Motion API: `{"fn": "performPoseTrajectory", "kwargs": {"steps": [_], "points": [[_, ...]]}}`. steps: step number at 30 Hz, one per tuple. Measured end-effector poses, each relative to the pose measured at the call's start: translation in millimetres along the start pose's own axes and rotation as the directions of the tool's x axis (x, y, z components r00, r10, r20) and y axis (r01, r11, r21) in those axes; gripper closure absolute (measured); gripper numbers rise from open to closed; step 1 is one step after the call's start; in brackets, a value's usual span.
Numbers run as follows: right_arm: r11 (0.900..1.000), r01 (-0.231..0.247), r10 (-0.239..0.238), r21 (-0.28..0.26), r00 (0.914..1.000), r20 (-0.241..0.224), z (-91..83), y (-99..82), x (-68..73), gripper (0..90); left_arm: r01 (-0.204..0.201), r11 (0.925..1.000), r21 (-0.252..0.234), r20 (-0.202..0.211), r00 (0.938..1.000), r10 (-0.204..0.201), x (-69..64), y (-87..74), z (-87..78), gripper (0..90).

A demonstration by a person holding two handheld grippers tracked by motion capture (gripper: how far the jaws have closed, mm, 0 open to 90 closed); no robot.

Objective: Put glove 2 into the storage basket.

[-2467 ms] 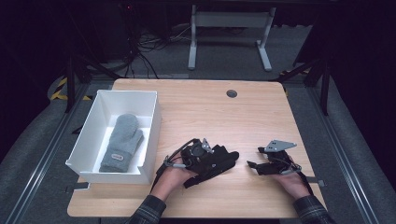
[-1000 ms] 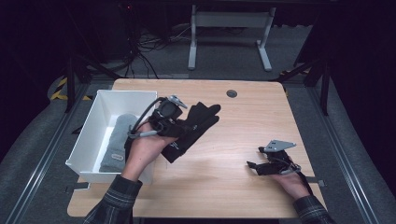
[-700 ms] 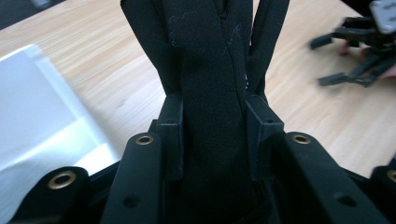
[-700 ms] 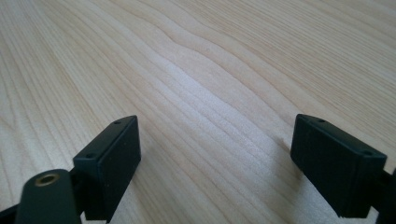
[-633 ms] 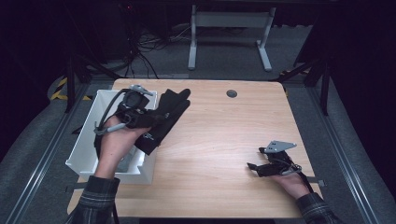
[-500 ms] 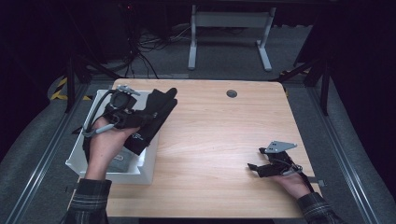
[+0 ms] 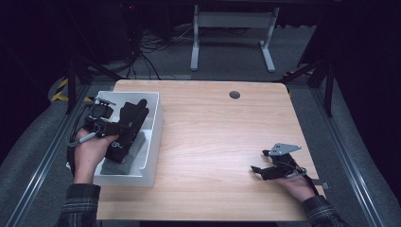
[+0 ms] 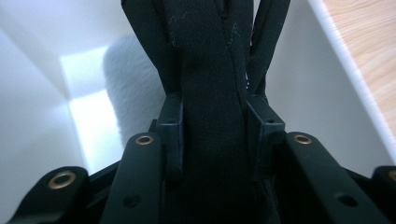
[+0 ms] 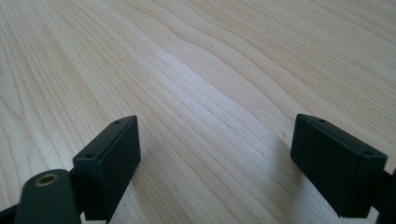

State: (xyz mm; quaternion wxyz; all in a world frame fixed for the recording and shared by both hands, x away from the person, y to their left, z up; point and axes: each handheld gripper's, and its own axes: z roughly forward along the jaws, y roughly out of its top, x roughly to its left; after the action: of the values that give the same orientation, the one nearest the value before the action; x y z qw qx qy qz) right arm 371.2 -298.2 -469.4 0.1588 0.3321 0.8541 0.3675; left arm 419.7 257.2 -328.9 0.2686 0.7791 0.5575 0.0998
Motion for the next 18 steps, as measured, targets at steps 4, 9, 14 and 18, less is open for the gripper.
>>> {"fn": "performPoseTrajectory", "kwargs": {"steps": [4,9,14,18], "points": [[1.0,0.0,0.0,0.0,1.0,0.0,0.0,0.0,0.0,16.4,0.02,0.999,0.04,-0.018,0.9997,-0.019,7.2,-3.7,17.5,64.6],[1.0,0.0,0.0,-0.001,1.0,0.0,0.1,0.0,0.1,16.4,0.032,0.9935,0.109,-0.057,0.9981,-0.026,16.2,-13.5,46.7,64.3],[1.0,0.0,0.0,0.0,1.0,0.0,0.0,0.0,0.1,16.4,0.027,0.9952,0.094,-0.062,0.9978,-0.021,20.3,-18.9,52.5,62.9],[1.0,0.001,-0.001,0.0,1.0,0.0,0.0,0.0,0.1,16.4,0.017,0.997,0.075,-0.082,0.9966,-0.011,20.0,-16.6,46.8,51.6]]}}
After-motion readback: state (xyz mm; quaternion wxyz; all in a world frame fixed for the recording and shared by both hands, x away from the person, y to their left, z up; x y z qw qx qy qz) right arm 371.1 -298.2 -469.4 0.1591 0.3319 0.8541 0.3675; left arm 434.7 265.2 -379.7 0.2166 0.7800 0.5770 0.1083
